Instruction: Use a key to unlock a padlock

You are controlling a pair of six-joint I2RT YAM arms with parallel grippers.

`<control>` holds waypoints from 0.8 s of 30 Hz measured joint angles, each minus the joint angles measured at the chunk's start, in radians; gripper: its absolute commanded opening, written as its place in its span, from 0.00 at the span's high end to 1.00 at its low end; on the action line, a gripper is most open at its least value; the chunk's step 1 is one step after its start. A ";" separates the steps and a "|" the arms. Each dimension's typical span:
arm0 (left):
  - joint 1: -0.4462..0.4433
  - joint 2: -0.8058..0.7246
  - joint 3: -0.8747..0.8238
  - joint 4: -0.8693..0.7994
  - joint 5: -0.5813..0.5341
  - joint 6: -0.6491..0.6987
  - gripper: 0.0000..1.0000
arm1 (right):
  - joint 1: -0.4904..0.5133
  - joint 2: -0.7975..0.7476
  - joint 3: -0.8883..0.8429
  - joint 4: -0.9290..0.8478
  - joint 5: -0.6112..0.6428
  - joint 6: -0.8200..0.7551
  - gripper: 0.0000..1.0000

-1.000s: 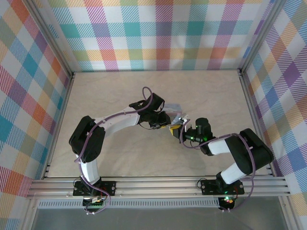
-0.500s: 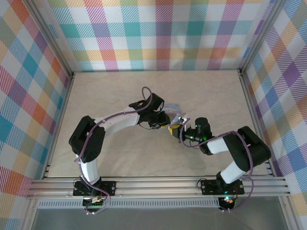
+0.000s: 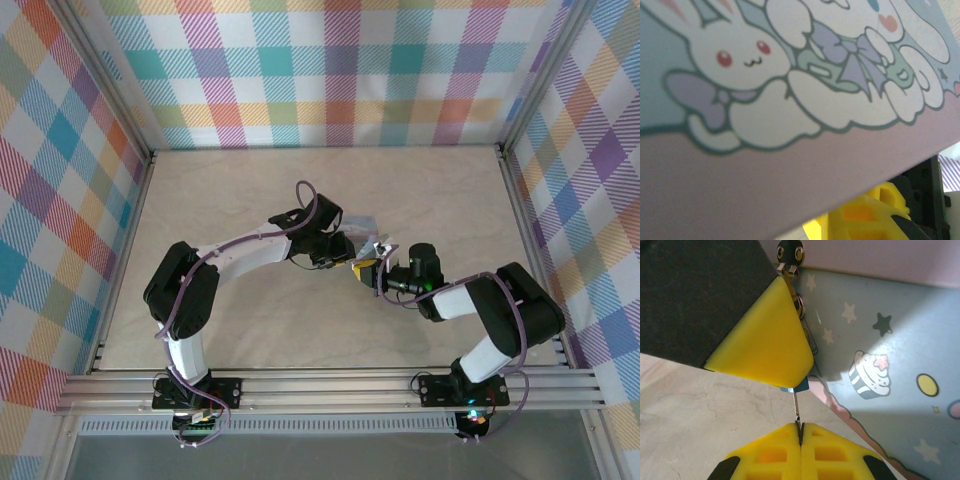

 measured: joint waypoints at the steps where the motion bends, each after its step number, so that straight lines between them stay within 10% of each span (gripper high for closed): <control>1: 0.000 0.000 0.000 0.000 -0.001 0.000 0.85 | 0.000 0.006 0.004 0.001 -0.004 0.004 1.00; 24: 0.014 0.000 0.000 0.030 -0.023 0.002 0.86 | -0.014 0.021 0.078 -0.081 -0.018 0.007 1.00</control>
